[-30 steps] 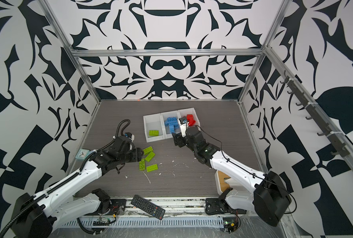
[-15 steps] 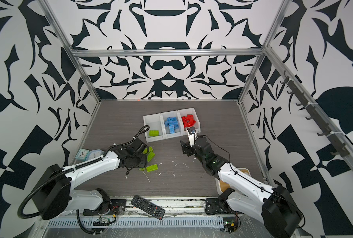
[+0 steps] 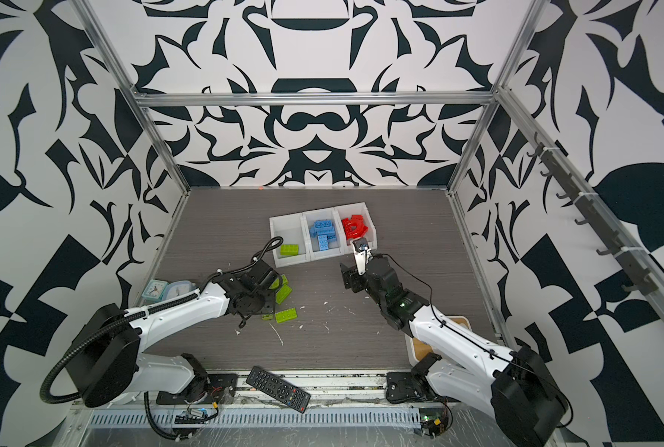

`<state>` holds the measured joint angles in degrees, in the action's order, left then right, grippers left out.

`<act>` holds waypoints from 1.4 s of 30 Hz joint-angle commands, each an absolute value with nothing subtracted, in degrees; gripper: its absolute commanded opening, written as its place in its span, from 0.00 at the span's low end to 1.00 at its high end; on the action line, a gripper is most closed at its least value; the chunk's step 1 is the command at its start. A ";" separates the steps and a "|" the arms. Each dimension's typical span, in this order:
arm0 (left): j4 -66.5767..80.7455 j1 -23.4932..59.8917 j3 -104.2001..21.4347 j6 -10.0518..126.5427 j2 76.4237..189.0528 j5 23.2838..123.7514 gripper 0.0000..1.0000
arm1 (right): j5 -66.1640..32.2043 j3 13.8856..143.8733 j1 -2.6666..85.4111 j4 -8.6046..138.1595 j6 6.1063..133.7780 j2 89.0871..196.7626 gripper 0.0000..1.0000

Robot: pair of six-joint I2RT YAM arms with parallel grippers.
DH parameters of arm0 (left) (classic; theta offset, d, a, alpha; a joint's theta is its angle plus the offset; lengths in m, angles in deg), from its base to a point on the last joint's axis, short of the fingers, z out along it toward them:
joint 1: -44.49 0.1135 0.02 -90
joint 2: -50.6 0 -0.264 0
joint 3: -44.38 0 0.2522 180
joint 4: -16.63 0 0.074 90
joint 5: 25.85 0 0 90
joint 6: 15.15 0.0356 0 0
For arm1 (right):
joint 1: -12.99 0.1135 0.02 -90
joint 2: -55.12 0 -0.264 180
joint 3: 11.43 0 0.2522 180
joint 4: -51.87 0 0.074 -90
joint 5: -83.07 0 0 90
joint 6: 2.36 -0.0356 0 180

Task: Sort the legos into containers by color
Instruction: 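Grasp a lime-green brick with the left gripper while the right arm draws back, then lift the lime-green brick and drop it into the green compartment with the left gripper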

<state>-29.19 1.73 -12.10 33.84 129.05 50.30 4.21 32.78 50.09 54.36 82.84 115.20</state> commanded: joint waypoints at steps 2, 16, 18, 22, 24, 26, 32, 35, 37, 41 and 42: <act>-28.71 1.60 -11.50 33.25 130.88 48.97 0.57 | 5.20 33.79 49.91 52.92 83.07 115.35 0.84; -28.49 1.60 -13.28 34.30 134.12 49.38 0.29 | 5.20 34.32 49.90 53.73 83.34 116.03 0.85; -29.82 1.60 -14.00 34.42 133.56 48.72 0.25 | 5.12 34.32 49.91 53.80 83.34 116.03 0.85; -32.99 1.60 -15.78 35.52 131.07 47.66 0.23 | 4.68 34.51 49.93 54.01 83.45 116.46 0.85; -34.34 1.60 -17.31 36.70 129.70 47.06 0.23 | 4.68 35.01 49.90 54.73 83.65 117.13 0.85; -34.88 1.60 -19.89 39.17 128.76 46.39 0.23 | 2.46 35.88 49.91 55.80 83.70 118.23 0.85; -33.65 4.62 -32.54 51.32 135.45 46.21 0.22 | -2.59 36.05 49.95 54.83 83.15 119.61 0.86; -30.10 7.37 -38.48 56.48 140.44 47.45 0.21 | -5.94 36.11 49.91 54.27 83.33 120.20 0.85; -28.23 9.60 -42.35 58.44 143.90 50.53 0.21 | -6.83 36.21 49.90 54.12 83.34 120.73 0.85; -27.71 10.85 -51.36 62.96 151.92 49.43 0.21 | -7.21 36.42 49.93 54.19 83.77 121.38 0.86; -27.91 11.10 -53.08 63.72 153.62 49.06 0.21 | -7.27 36.55 49.94 54.35 83.77 121.39 0.86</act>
